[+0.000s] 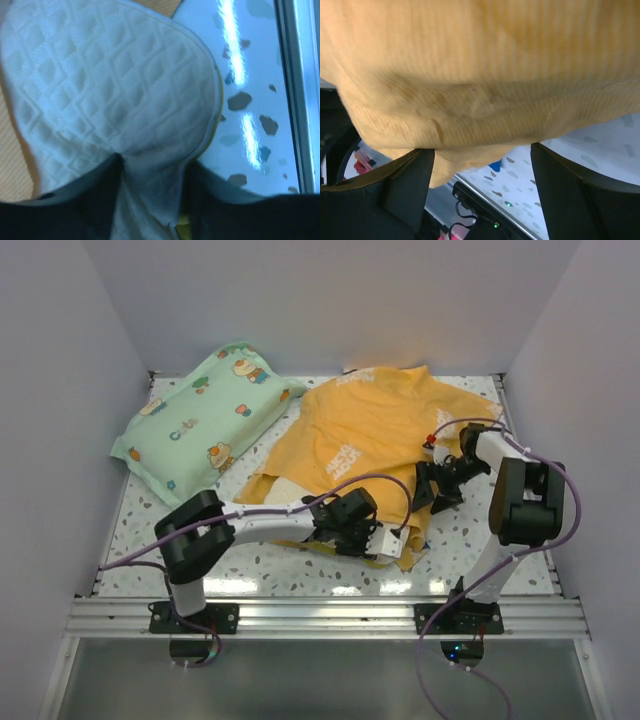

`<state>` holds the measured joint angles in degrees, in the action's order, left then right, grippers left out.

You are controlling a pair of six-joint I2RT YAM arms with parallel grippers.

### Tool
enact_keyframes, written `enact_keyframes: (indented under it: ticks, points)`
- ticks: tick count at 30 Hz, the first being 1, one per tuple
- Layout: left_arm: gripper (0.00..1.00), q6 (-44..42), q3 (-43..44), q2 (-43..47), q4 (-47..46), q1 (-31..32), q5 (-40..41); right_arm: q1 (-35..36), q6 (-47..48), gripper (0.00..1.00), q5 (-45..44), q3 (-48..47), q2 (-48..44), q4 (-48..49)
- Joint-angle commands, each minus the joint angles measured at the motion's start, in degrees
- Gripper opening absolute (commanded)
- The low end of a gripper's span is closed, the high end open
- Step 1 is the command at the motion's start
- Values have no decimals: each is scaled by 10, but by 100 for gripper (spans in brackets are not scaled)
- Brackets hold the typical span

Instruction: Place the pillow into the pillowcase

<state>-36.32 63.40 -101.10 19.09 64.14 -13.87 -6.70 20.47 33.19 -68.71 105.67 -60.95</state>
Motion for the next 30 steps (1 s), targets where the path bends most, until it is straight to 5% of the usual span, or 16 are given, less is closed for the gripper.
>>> enact_keyframes:
  ticks: [1, 2, 3, 4, 9, 14, 22, 23, 26, 30]
  points:
    - [38, 61, 71, -68, -86, -64, 32, -1, -28, 82, 25, -10, -55, 43]
    - [7, 111, 83, -74, -89, -88, 0, -4, -26, 83, 12, -3, -65, 43]
    - [0, 132, 101, -75, -96, -133, -16, -7, -25, 85, 3, 4, -76, 45]
    - [0, 149, 104, -70, -103, -152, -32, -10, -24, 99, -6, 12, -95, 53]
    - [0, 223, 126, -53, -121, -225, -183, -49, -10, 99, -10, 43, -107, 70]
    - [0, 257, 172, -65, -110, -229, -264, -40, -48, 99, 35, 61, -83, 152]
    - [0, 359, 229, -94, -145, -259, -316, -1, -126, 98, 51, 104, -29, 322]
    - [0, 360, 230, -93, -151, -260, -312, -1, -140, 91, 50, 117, -29, 341]
    - [0, 400, 232, -87, -181, -269, -269, -2, -153, 5, 101, 114, -57, 355]
    - [0, 406, 243, -40, -237, -281, -147, 17, -149, 0, 300, 53, -192, 229]
